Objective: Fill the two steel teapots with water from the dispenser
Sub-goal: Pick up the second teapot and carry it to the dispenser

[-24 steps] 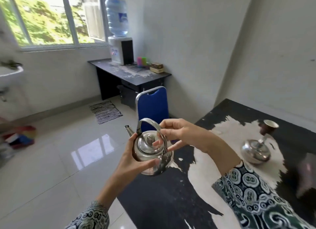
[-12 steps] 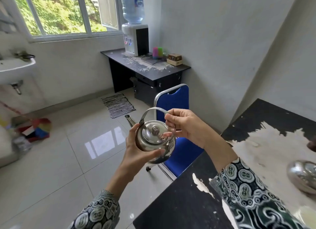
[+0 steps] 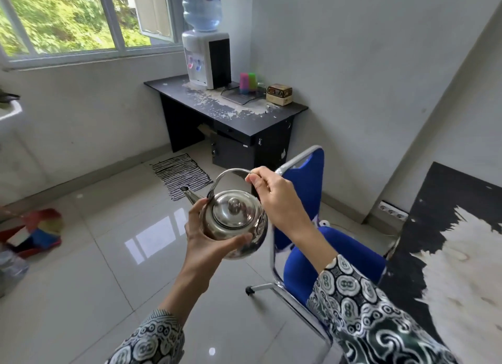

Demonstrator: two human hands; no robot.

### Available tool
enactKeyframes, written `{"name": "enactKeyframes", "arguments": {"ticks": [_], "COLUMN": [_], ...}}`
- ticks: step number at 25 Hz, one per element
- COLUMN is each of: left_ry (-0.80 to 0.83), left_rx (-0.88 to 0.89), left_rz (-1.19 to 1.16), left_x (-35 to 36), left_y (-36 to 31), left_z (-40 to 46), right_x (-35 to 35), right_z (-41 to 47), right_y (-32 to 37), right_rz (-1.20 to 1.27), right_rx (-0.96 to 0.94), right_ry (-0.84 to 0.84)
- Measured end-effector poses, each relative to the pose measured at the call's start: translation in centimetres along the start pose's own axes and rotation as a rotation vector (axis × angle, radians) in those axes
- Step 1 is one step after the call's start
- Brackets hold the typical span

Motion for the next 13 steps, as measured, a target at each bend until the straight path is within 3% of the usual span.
{"name": "enactKeyframes", "arguments": {"ticks": [5, 13], "left_ry": [0.035, -0.03], "left_rx": [0.012, 0.0], "left_rz": [0.035, 0.076], "left_x": [-5.9, -11.7], "left_y": [0.7, 3.2], "left_z": [7.4, 18.8], "right_x": [7.1, 14.2], "right_z": [6.7, 18.3], "right_y": [0.1, -1.1], "right_rz": [0.154, 0.187], "right_rx": [0.068, 0.062], "right_ry": [-0.017, 0.039]}}
Point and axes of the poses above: each hand's wrist, its own z-axis towards the middle knuckle, its own x-axis out of the palm, y = z × x, the point moved 8 cm from there along z, towards the middle knuckle, and after that the axes turned 4 degrees about z, right-handed, at the moved point
